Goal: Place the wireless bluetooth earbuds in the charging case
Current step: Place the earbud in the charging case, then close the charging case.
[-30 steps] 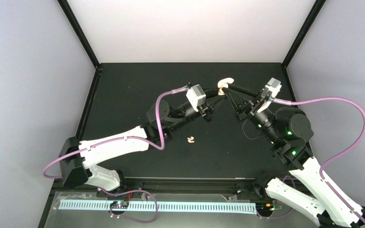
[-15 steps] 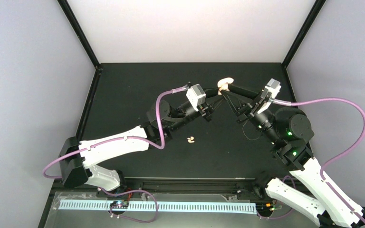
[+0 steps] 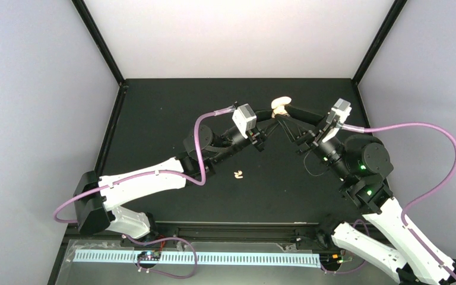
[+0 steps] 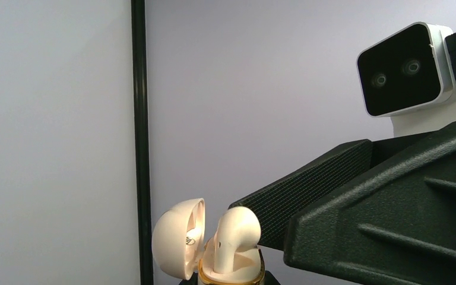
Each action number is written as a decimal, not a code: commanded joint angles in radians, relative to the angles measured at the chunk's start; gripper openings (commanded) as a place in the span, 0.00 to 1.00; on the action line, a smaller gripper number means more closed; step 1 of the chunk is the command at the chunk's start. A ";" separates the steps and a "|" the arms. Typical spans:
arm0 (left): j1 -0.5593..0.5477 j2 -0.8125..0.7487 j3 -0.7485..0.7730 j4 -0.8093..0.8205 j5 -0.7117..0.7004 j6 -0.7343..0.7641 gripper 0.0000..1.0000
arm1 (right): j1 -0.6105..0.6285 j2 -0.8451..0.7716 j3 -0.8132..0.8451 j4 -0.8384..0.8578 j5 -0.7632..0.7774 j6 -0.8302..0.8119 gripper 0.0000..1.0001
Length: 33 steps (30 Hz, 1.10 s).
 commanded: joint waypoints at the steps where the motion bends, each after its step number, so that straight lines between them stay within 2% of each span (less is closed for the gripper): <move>1: -0.003 -0.013 0.038 0.045 0.008 -0.016 0.02 | 0.002 -0.011 0.019 -0.019 0.046 0.002 0.38; 15: -0.003 -0.033 -0.008 0.076 0.001 -0.028 0.02 | 0.002 -0.034 0.055 -0.059 0.154 0.004 0.48; 21: 0.007 -0.111 -0.130 0.115 0.022 -0.026 0.01 | 0.002 -0.084 0.131 -0.189 0.209 -0.052 0.57; 24: 0.029 -0.196 -0.258 0.186 0.114 -0.030 0.02 | 0.002 -0.087 0.195 -0.312 0.232 -0.089 0.59; 28: 0.073 -0.308 -0.412 0.291 0.387 -0.050 0.02 | 0.002 -0.012 0.349 -0.580 0.239 -0.146 0.58; 30: 0.078 -0.357 -0.419 0.238 0.534 -0.044 0.02 | 0.002 0.036 0.417 -0.691 0.180 -0.167 0.58; 33: 0.080 -0.411 -0.391 0.085 0.622 -0.008 0.01 | 0.002 0.082 0.443 -0.758 0.053 -0.168 0.57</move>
